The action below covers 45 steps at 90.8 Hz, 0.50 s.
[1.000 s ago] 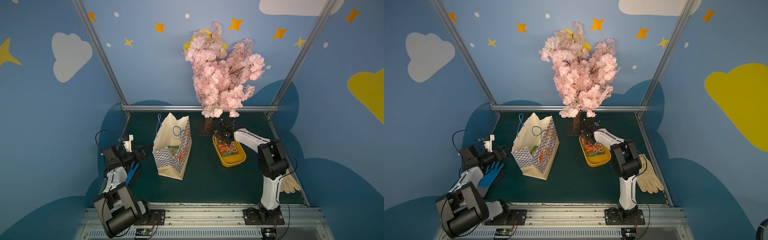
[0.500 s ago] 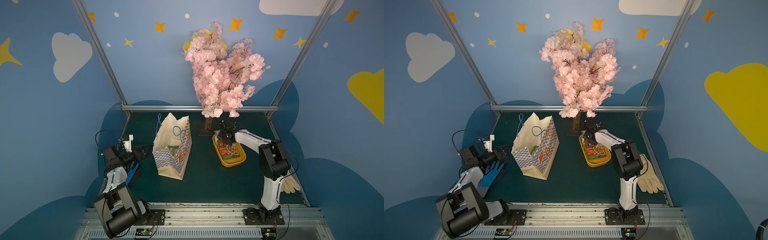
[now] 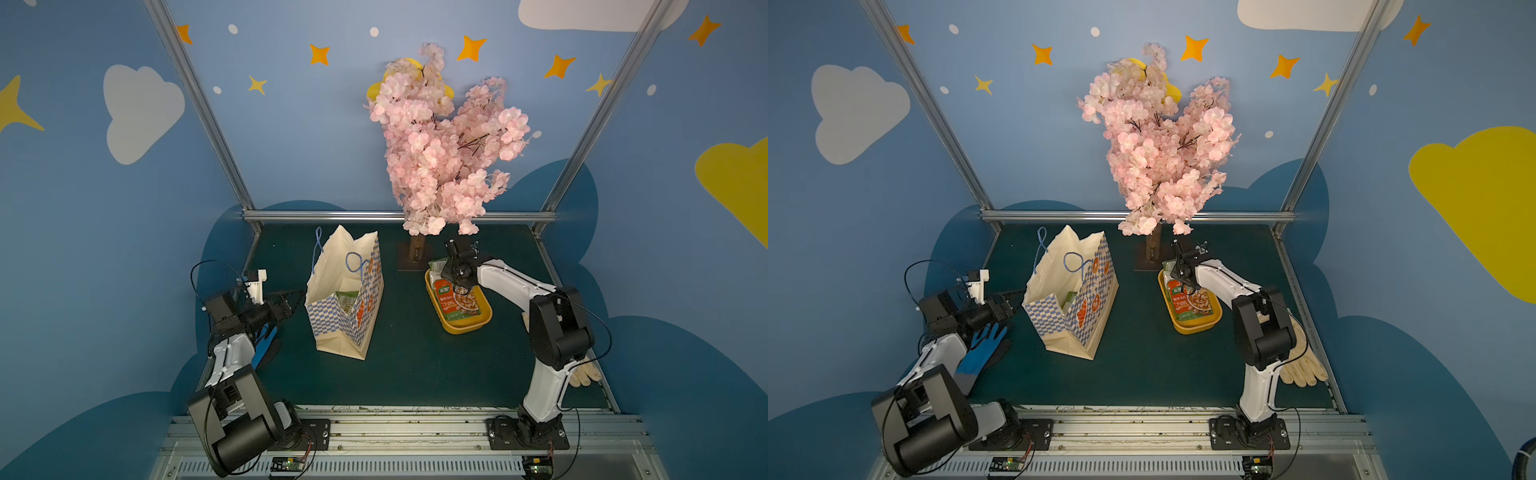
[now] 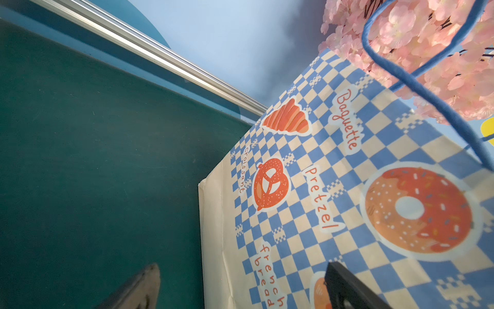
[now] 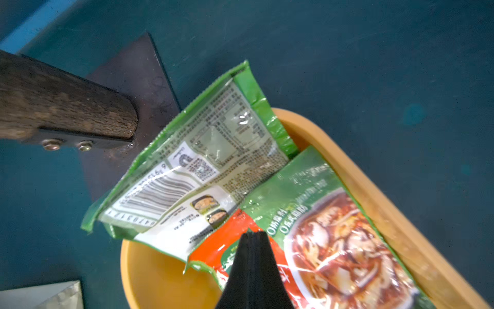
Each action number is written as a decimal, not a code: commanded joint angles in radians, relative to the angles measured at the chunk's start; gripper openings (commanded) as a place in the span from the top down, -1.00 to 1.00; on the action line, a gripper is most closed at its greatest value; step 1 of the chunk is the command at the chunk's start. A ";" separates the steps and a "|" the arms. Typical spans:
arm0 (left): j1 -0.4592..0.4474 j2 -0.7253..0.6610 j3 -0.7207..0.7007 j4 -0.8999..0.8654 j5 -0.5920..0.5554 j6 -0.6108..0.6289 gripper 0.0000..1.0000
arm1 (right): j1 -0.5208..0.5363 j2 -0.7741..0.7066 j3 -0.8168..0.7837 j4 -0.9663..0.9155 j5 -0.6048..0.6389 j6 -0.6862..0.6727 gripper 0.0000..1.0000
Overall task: Place the condiment packets inside the bag
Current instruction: Pick up the condiment packet from the storage box.
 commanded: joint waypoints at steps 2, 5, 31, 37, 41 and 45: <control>-0.001 -0.010 -0.007 0.011 0.007 0.013 -1.00 | -0.004 -0.067 -0.003 -0.117 0.059 -0.092 0.78; -0.001 -0.012 -0.007 0.010 0.007 0.013 -1.00 | -0.003 -0.077 -0.018 -0.131 0.058 -0.100 0.28; -0.001 -0.006 -0.005 0.016 0.006 0.010 -1.00 | 0.012 -0.140 -0.177 -0.163 -0.022 -0.081 -0.93; -0.002 -0.006 -0.007 0.015 0.004 0.009 -1.00 | 0.011 -0.129 -0.188 -0.169 -0.010 -0.075 -0.96; -0.002 -0.010 -0.007 0.014 0.005 0.009 -1.00 | 0.009 -0.113 -0.194 -0.164 -0.011 -0.070 -0.96; -0.001 -0.012 -0.008 0.014 0.004 0.010 -1.00 | 0.005 -0.093 -0.200 -0.150 -0.022 -0.064 -0.96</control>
